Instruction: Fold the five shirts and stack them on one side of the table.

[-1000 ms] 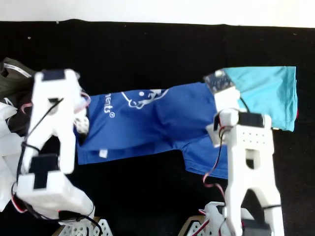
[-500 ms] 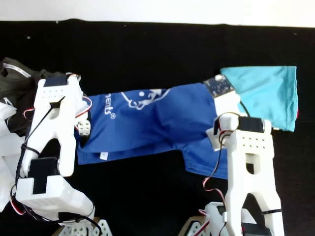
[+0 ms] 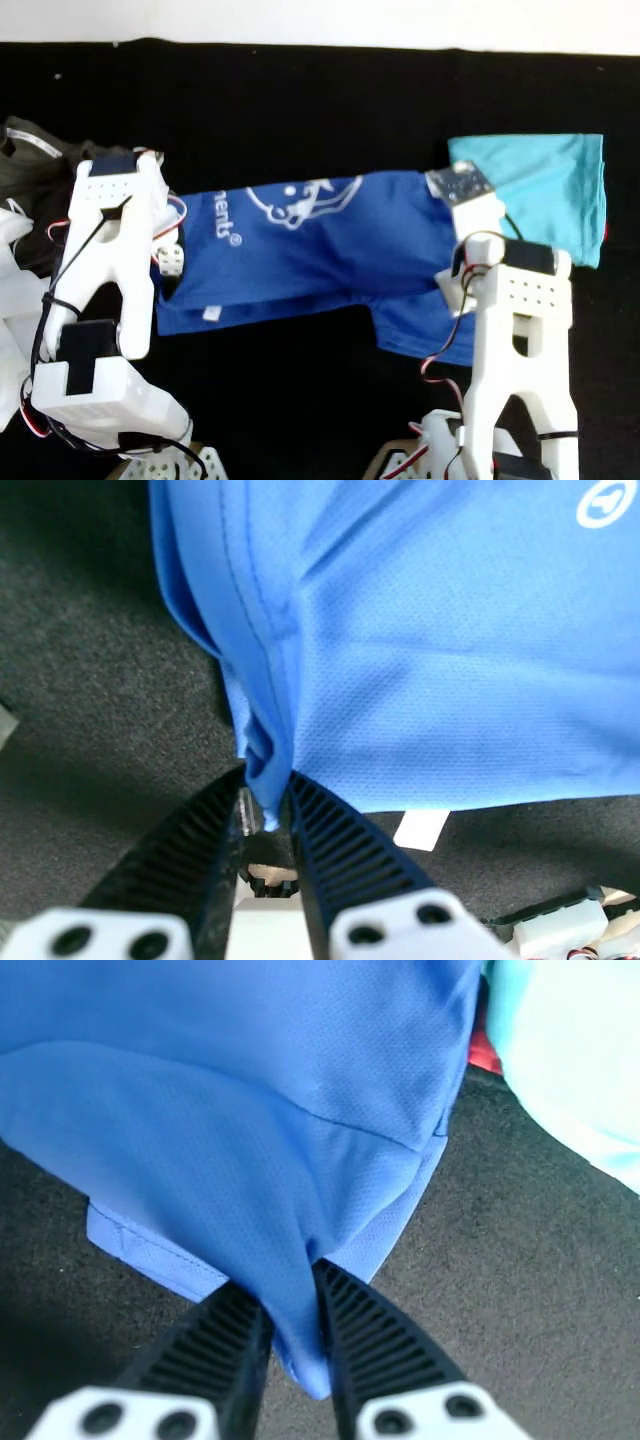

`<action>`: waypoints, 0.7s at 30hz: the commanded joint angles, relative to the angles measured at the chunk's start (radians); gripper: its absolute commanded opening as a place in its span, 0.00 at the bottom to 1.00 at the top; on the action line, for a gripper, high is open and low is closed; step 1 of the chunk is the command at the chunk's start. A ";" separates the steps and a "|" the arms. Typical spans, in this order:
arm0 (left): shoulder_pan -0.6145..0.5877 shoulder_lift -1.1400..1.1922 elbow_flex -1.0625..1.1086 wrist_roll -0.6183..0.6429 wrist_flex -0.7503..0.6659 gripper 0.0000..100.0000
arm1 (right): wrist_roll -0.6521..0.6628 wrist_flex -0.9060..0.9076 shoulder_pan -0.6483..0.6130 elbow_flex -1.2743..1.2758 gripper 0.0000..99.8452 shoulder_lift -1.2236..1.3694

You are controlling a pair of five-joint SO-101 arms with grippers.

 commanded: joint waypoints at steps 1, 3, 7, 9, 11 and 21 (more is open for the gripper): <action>0.012 -0.048 -0.001 -0.002 -0.009 0.01 | 0.011 -0.015 0.013 -0.001 0.01 -0.019; 0.012 -0.048 -0.001 -0.002 -0.009 0.01 | 0.011 -0.016 0.013 0.021 0.01 -0.019; 0.016 -0.048 0.001 -0.002 -0.003 0.01 | 0.012 -0.024 0.013 0.065 0.01 -0.025; 0.018 -0.048 0.001 -0.002 -0.006 0.01 | 0.012 -0.038 0.013 0.077 0.01 -0.030; 0.018 -0.048 0.001 -0.002 -0.008 0.01 | 0.012 -0.053 0.013 0.084 0.01 -0.030; 0.016 -0.048 0.001 -0.002 -0.003 0.01 | 0.008 -0.050 0.013 0.085 0.01 -0.030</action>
